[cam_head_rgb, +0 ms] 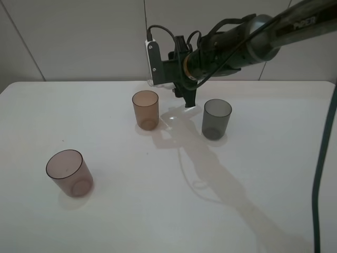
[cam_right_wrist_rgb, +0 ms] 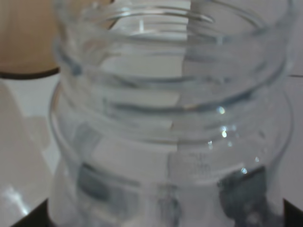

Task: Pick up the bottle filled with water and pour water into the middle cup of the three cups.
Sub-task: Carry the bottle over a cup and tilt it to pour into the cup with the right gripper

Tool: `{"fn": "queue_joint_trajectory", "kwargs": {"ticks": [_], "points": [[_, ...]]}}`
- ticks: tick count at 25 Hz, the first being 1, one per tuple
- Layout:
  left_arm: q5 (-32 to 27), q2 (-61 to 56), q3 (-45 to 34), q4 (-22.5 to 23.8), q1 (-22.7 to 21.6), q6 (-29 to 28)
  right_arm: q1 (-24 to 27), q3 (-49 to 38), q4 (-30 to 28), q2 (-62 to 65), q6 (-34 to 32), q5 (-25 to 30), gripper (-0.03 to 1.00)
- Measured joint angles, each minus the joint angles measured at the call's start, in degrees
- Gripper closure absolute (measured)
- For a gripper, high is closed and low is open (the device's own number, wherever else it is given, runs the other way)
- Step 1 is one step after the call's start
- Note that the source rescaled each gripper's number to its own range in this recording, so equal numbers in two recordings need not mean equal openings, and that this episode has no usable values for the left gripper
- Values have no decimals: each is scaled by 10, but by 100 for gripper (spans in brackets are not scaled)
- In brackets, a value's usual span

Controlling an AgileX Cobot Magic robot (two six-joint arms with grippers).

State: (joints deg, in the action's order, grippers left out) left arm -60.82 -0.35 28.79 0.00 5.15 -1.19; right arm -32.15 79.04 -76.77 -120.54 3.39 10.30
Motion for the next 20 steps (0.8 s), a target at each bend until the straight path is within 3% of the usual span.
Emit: {"fn": "queue_joint_trajectory", "kwargs": {"ticks": [10,20], "points": [[0,0,0,0,0,0,0,0,-145,0,-151,10,93],[0,0,0,0,0,0,-6,0,-210,-4,-191,21,93]]}}
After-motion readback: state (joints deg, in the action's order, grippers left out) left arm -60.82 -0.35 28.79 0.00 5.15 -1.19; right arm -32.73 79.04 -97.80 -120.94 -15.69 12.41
